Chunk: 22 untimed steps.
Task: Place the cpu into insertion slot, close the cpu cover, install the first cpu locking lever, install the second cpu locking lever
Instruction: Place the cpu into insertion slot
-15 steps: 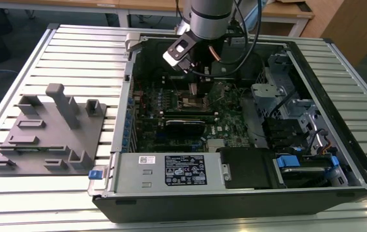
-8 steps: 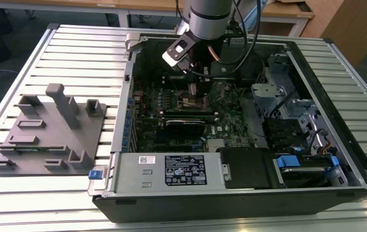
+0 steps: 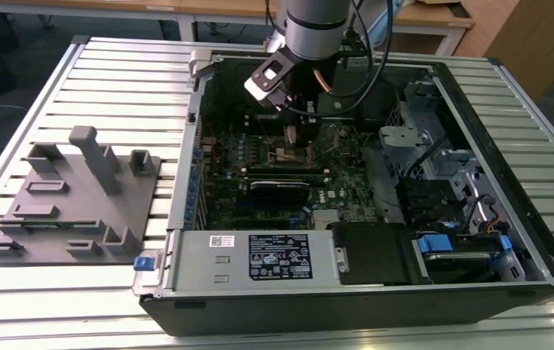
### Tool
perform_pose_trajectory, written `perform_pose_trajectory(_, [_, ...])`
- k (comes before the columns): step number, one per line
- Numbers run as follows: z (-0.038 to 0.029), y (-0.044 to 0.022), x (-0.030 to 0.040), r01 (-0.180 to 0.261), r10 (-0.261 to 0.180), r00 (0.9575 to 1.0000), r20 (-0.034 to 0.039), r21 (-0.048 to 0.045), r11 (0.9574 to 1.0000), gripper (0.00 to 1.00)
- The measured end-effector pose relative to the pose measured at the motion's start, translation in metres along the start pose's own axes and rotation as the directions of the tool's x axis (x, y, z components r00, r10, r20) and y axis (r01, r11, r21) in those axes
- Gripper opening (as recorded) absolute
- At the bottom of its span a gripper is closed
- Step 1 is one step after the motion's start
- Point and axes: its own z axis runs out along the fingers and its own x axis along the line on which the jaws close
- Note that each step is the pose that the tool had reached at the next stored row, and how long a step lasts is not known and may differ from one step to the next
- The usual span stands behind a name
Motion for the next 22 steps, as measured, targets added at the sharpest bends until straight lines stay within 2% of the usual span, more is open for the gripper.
perform_pose_trajectory(4, [0.0003, -0.0014, 0.0001, 0.0, 0.0, 1.0, -0.0002, -0.0001, 1.0, 0.54])
perform_pose_trajectory(8, [0.0014, -0.0066, 0.0003, 0.0, 0.0, 1.0, -0.0001, -0.0001, 1.0, 0.54])
perform_pose_trajectory(22, [0.0199, -0.0097, 0.0017, -0.002, 0.002, 1.0, 0.0001, 0.0, 1.0, 0.54])
